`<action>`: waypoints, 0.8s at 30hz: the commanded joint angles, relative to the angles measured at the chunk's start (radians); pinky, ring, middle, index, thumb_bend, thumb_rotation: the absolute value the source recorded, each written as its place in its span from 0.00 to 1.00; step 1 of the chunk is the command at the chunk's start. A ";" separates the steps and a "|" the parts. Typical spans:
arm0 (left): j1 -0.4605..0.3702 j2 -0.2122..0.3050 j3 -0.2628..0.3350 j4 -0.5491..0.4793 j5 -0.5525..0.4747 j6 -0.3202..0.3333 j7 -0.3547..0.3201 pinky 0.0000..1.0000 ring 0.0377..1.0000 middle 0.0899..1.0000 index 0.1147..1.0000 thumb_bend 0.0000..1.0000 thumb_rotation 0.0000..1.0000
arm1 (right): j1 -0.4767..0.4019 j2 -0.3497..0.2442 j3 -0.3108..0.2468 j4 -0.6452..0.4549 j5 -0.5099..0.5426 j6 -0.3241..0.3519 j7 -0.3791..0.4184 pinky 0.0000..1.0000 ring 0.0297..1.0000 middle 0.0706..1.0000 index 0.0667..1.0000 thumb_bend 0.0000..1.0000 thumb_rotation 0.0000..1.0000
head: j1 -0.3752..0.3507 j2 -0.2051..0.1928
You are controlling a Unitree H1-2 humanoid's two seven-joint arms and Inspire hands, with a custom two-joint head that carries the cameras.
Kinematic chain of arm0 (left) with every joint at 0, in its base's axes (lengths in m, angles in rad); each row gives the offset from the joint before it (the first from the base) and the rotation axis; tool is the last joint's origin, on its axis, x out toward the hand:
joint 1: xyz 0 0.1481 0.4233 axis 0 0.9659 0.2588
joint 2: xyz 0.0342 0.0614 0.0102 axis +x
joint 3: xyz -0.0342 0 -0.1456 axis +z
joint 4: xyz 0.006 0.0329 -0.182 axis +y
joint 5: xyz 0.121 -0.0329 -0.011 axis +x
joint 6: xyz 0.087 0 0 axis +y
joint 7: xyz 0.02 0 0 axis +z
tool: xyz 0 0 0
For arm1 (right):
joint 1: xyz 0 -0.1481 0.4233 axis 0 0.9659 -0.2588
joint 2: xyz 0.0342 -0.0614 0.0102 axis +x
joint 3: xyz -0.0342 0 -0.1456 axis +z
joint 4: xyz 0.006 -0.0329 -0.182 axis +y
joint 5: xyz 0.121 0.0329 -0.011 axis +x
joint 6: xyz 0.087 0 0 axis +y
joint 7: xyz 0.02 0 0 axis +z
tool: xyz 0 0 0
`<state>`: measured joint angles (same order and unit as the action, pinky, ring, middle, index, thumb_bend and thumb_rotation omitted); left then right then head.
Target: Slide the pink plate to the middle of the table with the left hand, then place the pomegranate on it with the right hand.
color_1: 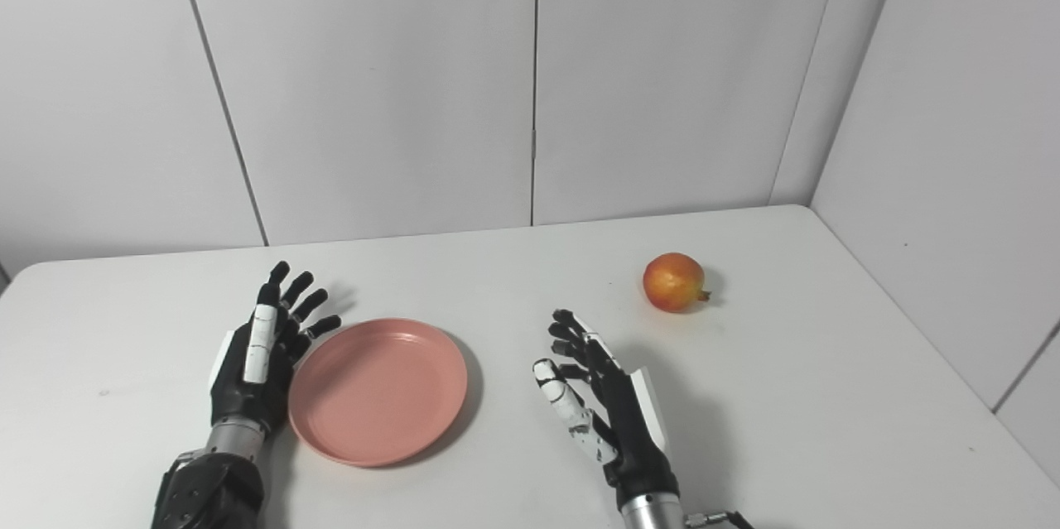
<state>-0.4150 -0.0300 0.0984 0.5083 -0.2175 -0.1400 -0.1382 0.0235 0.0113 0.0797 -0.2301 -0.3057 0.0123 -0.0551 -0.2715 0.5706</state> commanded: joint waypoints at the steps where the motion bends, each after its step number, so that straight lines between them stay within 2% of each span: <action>1: 0.034 -0.021 0.000 0.057 -0.022 -0.044 -0.022 0.72 0.89 0.94 0.97 0.92 0.79 | -0.074 -0.029 -0.001 -0.063 -0.082 0.015 -0.009 0.75 0.80 0.81 0.84 0.72 0.88 | 0.003 -0.003; 4: 0.031 -0.025 0.002 0.067 -0.017 -0.054 -0.021 0.73 0.88 0.93 0.97 0.93 0.79 | -0.118 -0.061 -0.001 -0.091 -0.162 0.045 0.002 0.79 0.80 0.80 0.86 0.70 0.92 | 0.005 -0.009; 7: 0.029 -0.027 0.005 0.074 -0.018 -0.060 -0.023 0.75 0.88 0.92 0.98 0.94 0.79 | -0.170 -0.089 -0.008 -0.116 -0.217 0.083 0.016 0.76 0.79 0.78 0.83 0.70 0.87 | 0.005 -0.009; 11: 0.029 -0.028 0.007 0.076 -0.018 -0.064 -0.026 0.74 0.88 0.92 0.98 0.94 0.79 | -0.243 -0.133 -0.018 -0.120 -0.274 0.131 0.046 0.71 0.78 0.80 0.83 0.72 0.86 | 0.004 -0.015; 14: 0.029 -0.029 0.008 0.077 -0.019 -0.063 -0.026 0.75 0.88 0.92 0.98 0.94 0.79 | -0.277 -0.161 -0.017 -0.115 -0.306 0.138 0.058 0.70 0.78 0.82 0.83 0.74 0.84 | 0.002 -0.016; 19: 0.030 -0.028 0.009 0.076 -0.018 -0.062 -0.029 0.75 0.89 0.93 0.98 0.93 0.79 | -0.361 -0.237 -0.011 -0.066 -0.385 0.125 0.069 0.64 0.74 0.80 0.81 0.76 0.86 | 0.002 -0.016; 24: 0.032 -0.029 0.009 0.077 -0.017 -0.064 -0.031 0.75 0.89 0.93 0.98 0.93 0.79 | -0.421 -0.309 0.001 -0.013 -0.467 0.125 0.077 0.63 0.74 0.80 0.80 0.79 0.89 | 0.003 -0.018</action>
<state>-0.4301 -0.0398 0.1105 0.5368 -0.2173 -0.1774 -0.1533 -0.3486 -0.2694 0.0802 -0.2411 -0.7442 0.1446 0.0256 -0.2684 0.5522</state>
